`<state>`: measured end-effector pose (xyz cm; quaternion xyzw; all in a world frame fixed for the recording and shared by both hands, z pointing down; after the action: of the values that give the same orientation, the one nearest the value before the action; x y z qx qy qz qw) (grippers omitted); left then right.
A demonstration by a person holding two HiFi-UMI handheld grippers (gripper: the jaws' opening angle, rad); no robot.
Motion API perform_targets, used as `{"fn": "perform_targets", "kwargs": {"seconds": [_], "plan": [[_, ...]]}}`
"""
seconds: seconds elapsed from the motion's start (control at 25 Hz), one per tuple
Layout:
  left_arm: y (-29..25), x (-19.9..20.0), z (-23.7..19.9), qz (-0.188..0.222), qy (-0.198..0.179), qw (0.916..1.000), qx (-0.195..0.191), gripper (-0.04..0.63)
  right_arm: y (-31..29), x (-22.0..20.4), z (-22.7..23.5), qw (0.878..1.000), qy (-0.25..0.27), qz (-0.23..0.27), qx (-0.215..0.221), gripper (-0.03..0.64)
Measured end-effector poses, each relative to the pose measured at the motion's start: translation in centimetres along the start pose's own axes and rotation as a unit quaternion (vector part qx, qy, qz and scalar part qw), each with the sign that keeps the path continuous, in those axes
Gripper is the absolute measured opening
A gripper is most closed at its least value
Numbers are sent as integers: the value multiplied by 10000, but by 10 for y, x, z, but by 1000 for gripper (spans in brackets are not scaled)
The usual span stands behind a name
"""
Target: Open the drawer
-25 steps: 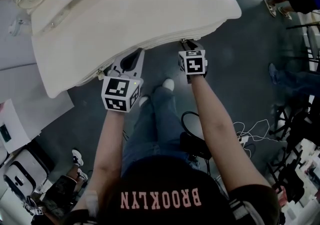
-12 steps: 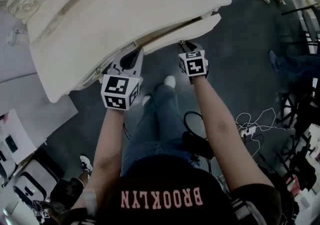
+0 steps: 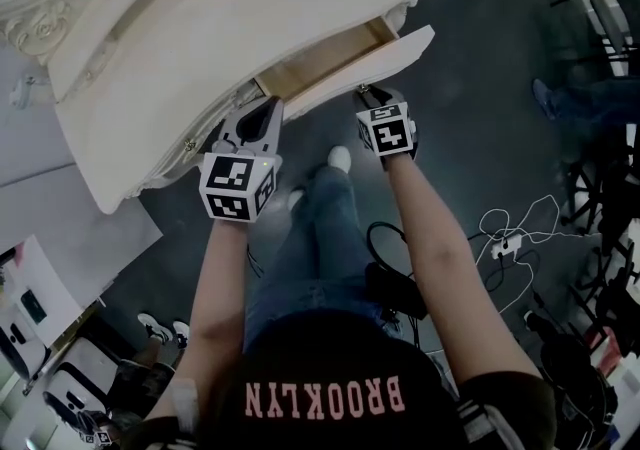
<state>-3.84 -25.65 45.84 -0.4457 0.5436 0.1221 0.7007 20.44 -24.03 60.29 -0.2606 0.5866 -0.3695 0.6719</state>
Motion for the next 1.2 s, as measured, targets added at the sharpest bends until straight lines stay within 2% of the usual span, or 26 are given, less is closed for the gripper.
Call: {"fn": "perform_targets", "kwargs": {"seconds": [1.2], "plan": [[12, -9, 43, 60, -132, 9991, -400, 5, 58, -69, 17, 9992, -319, -30, -222, 110]]}}
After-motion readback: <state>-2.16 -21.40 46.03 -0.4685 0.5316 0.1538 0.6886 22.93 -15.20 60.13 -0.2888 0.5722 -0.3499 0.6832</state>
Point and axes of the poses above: the fingertips, and each gripper's own axes: y backward along the fingers, z to its right, x out of its top, the point moved 10 cm from there along y, backward along the fingers, and after that the axes turned 11 degrees about -y, right-handed, at the moved point
